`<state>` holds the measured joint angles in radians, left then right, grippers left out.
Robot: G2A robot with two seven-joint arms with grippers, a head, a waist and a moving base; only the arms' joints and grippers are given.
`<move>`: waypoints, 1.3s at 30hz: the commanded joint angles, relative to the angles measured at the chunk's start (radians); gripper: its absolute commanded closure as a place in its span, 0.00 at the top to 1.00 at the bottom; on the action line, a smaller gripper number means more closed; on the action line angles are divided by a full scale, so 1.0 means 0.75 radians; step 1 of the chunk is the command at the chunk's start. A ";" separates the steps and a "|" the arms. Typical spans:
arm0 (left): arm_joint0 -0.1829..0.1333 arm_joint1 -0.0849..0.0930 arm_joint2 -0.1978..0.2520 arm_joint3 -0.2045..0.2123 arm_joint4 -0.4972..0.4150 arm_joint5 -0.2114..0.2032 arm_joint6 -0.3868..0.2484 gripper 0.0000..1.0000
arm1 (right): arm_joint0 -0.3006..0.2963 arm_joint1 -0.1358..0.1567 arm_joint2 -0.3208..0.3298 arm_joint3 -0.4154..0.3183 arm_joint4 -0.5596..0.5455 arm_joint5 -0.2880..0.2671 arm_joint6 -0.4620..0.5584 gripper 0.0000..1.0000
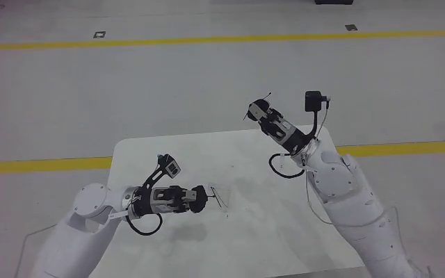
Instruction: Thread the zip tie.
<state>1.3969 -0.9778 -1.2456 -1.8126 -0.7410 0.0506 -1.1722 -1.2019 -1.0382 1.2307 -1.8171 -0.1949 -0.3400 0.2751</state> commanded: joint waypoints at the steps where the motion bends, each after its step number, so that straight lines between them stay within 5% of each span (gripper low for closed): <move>1: 0.000 0.000 0.000 0.000 0.000 0.000 0.000 0.00 | 0.024 0.012 0.001 0.004 0.023 0.000 -0.005 0.00; 10: 0.000 0.000 0.000 0.000 0.000 0.000 0.000 0.00 | 0.053 0.058 -0.014 -0.092 0.181 0.000 0.113 0.00; 22: 0.000 0.000 0.000 0.000 0.000 0.000 0.000 0.00 | -0.037 0.072 0.054 -0.166 0.300 0.000 0.267 0.00; 28: 0.000 0.000 0.000 0.000 0.000 0.000 0.000 0.00 | -0.069 0.044 0.161 -0.204 0.478 0.000 0.502 0.00; 33: 0.000 0.000 0.000 0.000 0.000 0.000 0.000 0.00 | -0.092 -0.038 0.349 -0.168 0.748 0.000 0.856 0.00; 39: 0.000 0.000 0.000 0.000 0.000 0.000 0.000 0.00 | -0.092 -0.038 0.349 -0.168 0.748 0.000 0.856 0.00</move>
<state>1.3969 -0.9778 -1.2456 -1.8126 -0.7410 0.0506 -1.1722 -1.2706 -1.0670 1.4918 -1.9431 0.3659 -0.3400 0.9307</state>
